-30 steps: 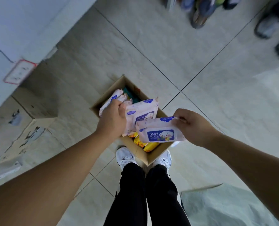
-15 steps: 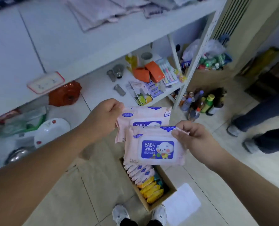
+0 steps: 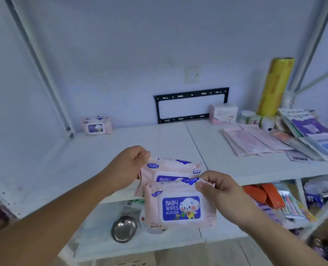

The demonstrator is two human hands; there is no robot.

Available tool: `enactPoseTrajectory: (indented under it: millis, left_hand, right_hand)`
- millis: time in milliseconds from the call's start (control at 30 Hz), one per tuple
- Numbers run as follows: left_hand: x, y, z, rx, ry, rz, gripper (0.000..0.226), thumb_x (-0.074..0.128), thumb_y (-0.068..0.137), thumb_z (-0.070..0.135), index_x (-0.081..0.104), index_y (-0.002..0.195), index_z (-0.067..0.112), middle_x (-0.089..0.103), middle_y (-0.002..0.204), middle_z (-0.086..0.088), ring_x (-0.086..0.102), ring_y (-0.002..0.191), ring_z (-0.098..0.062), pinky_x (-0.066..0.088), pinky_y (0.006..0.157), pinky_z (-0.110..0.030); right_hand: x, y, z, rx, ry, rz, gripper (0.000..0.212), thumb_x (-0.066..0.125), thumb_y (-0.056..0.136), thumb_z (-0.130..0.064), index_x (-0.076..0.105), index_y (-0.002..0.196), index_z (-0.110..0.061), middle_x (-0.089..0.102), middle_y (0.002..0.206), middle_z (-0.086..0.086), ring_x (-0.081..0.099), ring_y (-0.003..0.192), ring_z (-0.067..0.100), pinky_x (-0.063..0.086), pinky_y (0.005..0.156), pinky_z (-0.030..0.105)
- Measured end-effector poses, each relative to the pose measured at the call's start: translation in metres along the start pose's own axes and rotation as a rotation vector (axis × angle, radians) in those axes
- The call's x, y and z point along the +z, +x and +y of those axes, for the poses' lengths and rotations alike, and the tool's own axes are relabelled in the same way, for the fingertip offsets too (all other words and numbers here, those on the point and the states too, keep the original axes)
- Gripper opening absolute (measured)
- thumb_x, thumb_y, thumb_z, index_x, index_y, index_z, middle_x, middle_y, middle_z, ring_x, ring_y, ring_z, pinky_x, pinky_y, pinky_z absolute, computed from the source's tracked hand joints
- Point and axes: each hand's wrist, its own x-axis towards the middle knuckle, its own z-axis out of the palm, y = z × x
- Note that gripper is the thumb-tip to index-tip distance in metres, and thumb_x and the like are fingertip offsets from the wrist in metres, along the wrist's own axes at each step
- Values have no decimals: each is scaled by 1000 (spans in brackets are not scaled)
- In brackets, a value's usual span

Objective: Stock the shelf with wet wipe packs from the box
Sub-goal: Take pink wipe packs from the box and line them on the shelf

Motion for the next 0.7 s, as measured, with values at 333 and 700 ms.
enactPoseTrajectory:
  millis: [333,700]
  left_hand:
    - [-173,-3,-125,-157,28,137,30,51,102,32,60,83,11,64,80,-17,60,72,-24,56,79,-56]
    - [-213,131,-178,-256,-170,188,24,48,104,26,60,91,10,64,93,-13,62,83,-22,56,85,-45]
  right_hand:
    - [214,99,-34,13,48,-126,24,57,99,-17,60,75,-11,70,84,17,67,70,19,48,57,24]
    - [254,265,-26,27,58,-85,25,59,96,-21,58,78,-4,66,76,15,64,68,26,45,62,29]
